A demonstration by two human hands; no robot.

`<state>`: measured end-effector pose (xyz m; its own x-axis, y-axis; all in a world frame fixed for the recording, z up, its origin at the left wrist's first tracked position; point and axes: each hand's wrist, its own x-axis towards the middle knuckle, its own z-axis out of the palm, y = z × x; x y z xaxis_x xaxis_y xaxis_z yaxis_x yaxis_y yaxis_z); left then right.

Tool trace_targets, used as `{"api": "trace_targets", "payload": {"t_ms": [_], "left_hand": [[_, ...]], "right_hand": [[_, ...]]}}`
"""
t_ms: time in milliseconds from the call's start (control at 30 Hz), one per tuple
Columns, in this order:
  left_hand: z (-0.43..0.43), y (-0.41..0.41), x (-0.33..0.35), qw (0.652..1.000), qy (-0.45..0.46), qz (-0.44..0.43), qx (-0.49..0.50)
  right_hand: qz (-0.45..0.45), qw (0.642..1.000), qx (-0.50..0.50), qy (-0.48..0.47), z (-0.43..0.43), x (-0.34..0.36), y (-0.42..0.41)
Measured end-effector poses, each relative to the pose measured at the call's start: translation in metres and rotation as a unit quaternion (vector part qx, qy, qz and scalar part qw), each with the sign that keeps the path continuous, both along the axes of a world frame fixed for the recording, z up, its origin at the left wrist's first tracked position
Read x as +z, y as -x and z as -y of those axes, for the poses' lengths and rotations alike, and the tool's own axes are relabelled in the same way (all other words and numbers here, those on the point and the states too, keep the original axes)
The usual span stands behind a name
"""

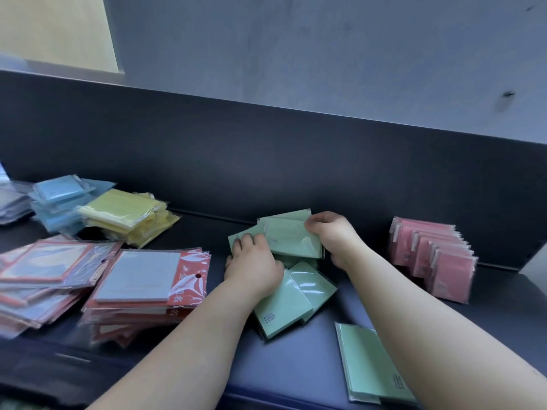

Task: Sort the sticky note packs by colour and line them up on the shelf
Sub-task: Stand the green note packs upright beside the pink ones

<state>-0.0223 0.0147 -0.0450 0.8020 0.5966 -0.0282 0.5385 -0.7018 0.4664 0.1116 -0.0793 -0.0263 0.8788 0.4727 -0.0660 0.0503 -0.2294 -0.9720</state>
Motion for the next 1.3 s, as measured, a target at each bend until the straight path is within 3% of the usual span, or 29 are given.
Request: {"api": "trace_targets", "payload": {"t_ms": [233, 400, 567, 667, 867, 933, 1000, 1167, 1233, 1300], "left_hand": [[0.003, -0.002, -0.002, 0.999, -0.033, -0.02, 0.009], [0.001, -0.005, -0.003, 0.997, -0.027, -0.069, 0.028], [0.005, -0.009, -0.003, 0.997, -0.051, 0.014, -0.055], [0.007, -0.009, -0.004, 0.995, -0.045, 0.014, -0.093], [0.003, -0.016, -0.007, 0.996, -0.008, 0.065, -0.053], [-0.001, -0.021, -0.003, 0.996, 0.038, 0.076, -0.017], [-0.006, -0.025, 0.0, 0.986, 0.151, 0.074, 0.01], [-0.011, -0.032, 0.008, 0.89, 0.415, 0.145, 0.12], [-0.01, -0.032, 0.014, 0.849, 0.477, 0.178, 0.141], [-0.009, -0.032, 0.018, 0.841, 0.486, 0.185, 0.15]], "right_hand": [[0.001, 0.997, -0.065, -0.029, 0.019, -0.004, -0.007], [-0.066, 0.996, -0.056, -0.012, 0.057, -0.011, -0.01], [-0.102, 0.994, -0.044, -0.014, 0.086, -0.006, -0.006], [-0.126, 0.99, -0.053, -0.026, 0.091, -0.009, -0.004], [-0.135, 0.989, -0.001, -0.068, 0.089, -0.015, 0.001], [-0.134, 0.986, 0.012, -0.097, 0.085, -0.017, 0.005], [-0.133, 0.983, 0.026, -0.124, 0.081, -0.02, 0.007], [-0.123, 0.983, 0.042, -0.132, 0.077, -0.023, 0.008], [-0.117, 0.985, 0.051, -0.118, 0.077, -0.024, 0.008], [-0.114, 0.986, 0.058, -0.109, 0.077, -0.025, 0.007]]}}
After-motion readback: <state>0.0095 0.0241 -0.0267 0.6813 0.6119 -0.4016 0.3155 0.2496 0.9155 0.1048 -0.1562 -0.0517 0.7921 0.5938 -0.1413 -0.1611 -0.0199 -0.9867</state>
